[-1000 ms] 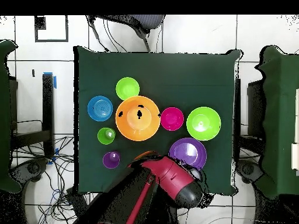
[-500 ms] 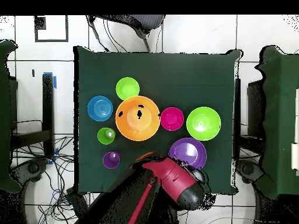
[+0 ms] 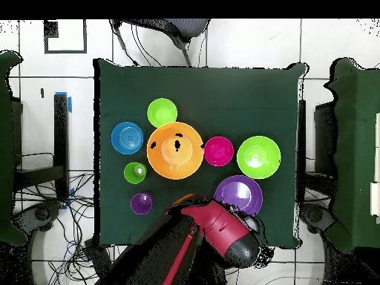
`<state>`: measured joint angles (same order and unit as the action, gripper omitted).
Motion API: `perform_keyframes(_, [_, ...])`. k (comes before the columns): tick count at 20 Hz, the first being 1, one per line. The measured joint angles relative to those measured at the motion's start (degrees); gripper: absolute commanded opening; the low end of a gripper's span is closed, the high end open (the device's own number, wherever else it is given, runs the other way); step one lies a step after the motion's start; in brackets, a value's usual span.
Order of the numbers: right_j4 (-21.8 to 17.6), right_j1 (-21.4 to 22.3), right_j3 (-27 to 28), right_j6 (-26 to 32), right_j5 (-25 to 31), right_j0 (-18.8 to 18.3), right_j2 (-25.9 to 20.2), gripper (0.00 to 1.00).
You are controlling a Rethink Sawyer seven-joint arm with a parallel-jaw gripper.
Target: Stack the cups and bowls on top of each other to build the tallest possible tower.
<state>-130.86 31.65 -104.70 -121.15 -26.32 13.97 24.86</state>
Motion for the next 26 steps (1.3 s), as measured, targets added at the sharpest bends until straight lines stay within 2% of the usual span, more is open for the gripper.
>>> perform_keyframes(13, [3.9,0.5,-0.1,0.0,0.0,-0.2,0.0,1.00])
perform_keyframes(26, [8.4,3.2,-1.1,0.0,0.0,-1.7,-1.0,1.00])
